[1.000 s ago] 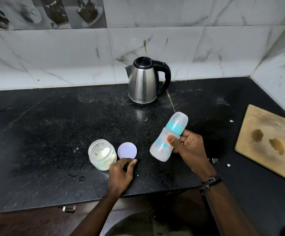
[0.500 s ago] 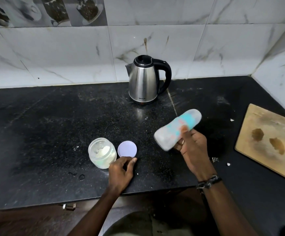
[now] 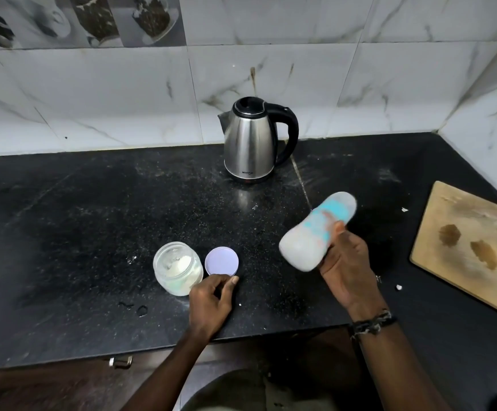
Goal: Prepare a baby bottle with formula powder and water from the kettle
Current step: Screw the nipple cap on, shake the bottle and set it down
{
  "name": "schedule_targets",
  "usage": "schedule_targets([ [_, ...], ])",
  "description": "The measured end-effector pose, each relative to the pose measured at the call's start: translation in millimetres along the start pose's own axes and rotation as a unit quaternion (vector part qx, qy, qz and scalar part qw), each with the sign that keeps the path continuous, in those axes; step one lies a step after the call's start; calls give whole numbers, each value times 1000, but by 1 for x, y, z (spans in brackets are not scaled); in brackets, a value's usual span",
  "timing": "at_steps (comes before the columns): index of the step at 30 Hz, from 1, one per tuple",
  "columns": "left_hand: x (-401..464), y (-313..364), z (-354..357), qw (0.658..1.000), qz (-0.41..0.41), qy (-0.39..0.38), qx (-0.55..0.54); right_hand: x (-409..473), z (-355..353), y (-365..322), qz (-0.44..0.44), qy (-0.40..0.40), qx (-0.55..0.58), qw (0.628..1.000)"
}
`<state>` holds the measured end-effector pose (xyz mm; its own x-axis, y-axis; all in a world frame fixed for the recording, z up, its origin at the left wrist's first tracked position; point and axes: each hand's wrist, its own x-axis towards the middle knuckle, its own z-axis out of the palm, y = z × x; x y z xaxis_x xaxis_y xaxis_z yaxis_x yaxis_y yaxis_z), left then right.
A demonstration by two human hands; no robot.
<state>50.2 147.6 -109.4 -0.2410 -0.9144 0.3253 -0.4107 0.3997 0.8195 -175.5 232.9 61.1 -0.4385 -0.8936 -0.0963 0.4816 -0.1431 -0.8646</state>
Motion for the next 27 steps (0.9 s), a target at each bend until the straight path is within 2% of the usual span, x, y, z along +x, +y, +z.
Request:
schedule_targets([
  [1,0,0,0,1000,-3,2,-1,1,-1,-1,-2,16,32,999],
  [2,0,1,1,1000,-6,3,-2,4,-2,-2,-4,28,8,1000],
  [4,-1,0,1,1000,-10,3,-7,4,-1,-1,-3,32,-121,992],
  [6,0,-1,0,1000,-10,3,-12,0,0,0,-8,5,-178,984],
  [10,0,1,1,1000,-7,4,-4,1,-1,2,1,31,9,999],
  [12,0,1,1,1000,-8,4,-6,2,2,4,12,39,-52,998],
  [15,0,0,0,1000,-6,5,-12,-1,6,4,1,5,-152,988],
  [19,0,1,1,1000,-5,3,-9,1,2,3,-1,27,28,999],
  [23,-1,1,0,1000,-6,7,-16,2,5,6,-13,18,-132,991],
  [24,-1,0,0,1000,-7,8,-17,0,5,5,-12,19,-126,992],
  [27,0,1,1,1000,-9,8,-10,1,0,7,-4,48,-14,999],
])
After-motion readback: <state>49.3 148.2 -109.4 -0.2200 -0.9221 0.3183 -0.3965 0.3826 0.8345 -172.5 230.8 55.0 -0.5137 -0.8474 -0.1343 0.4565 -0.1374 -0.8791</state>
